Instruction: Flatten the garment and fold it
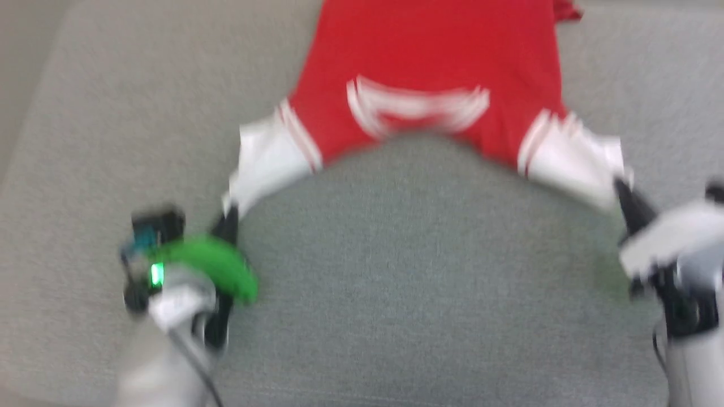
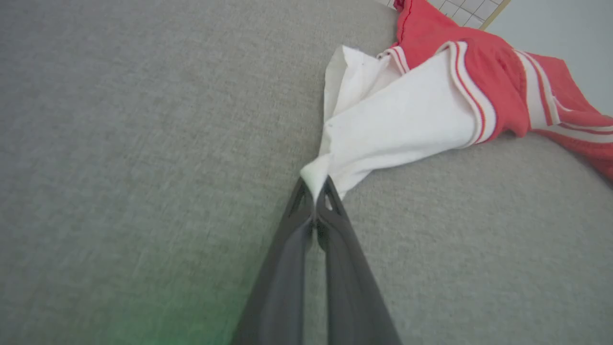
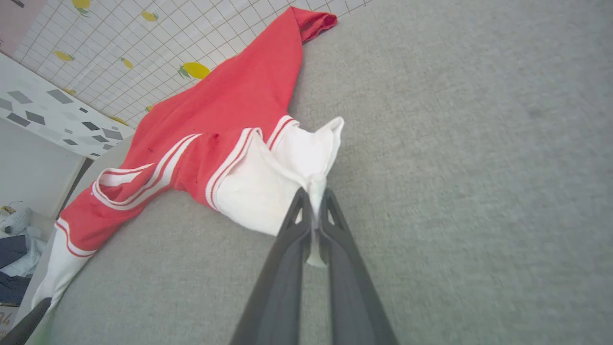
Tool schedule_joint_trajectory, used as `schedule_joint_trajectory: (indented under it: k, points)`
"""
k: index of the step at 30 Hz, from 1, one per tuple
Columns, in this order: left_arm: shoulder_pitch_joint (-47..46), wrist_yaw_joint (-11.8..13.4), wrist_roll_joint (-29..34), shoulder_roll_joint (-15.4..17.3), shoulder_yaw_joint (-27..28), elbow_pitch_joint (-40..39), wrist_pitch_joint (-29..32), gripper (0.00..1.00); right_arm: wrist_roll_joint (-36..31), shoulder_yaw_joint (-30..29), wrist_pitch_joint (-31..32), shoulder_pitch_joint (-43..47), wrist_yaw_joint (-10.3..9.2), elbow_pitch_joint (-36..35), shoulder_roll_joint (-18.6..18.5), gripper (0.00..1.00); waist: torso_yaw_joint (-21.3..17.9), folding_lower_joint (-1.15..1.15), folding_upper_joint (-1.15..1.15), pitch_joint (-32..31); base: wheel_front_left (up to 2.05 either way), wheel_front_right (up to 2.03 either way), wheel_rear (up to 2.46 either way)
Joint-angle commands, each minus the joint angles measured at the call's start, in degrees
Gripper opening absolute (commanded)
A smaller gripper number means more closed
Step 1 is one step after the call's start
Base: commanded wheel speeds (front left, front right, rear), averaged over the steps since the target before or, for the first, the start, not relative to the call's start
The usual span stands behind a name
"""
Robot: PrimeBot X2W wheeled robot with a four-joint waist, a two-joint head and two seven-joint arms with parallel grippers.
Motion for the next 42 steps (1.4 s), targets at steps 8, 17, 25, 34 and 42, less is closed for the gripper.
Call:
schedule_joint_trajectory:
  k: [8, 17, 25, 34, 42]
  points:
    - [18.6, 2.4, -5.8, 2.1, 2.4, -8.4, 6.0, 0.00, -0.8, -5.1, 1.0, 17.9, -0.08, -6.5, 0.5, 0.00, 0.1, 0.01, 0.00, -12.5, 0.00, 0.00, 0.00]
    - [27.5, 9.9, -4.5, 7.8, 1.1, -23.1, 18.2, 0.00, -5.4, -6.4, 9.8, 25.5, -0.08, -17.2, 0.5, 0.00, -0.4, 0.01, 0.00, -12.3, 0.00, 0.00, 0.00]
    - [25.6, 13.5, -2.2, 9.8, -1.5, -31.9, 26.1, 0.00, -15.3, 4.0, 26.6, 17.0, -0.08, -18.8, -3.2, 0.00, -1.7, 0.01, 0.00, -9.5, 0.00, 0.00, 0.00]
    - [24.4, 13.9, -2.7, 9.2, -2.1, -33.0, 27.1, 0.00, -22.2, 14.4, 44.1, 9.3, -0.08, -9.3, -7.0, 0.00, -1.9, 0.01, 0.00, -6.8, 0.00, 0.00, 0.00]
    - [24.9, 14.1, -3.4, 8.9, -1.4, -33.9, 25.8, 0.00, -20.6, 16.3, 45.5, 8.4, -0.08, -6.2, -8.2, 0.38, -2.3, 0.01, 0.00, -7.1, 0.00, 0.00, 0.00]
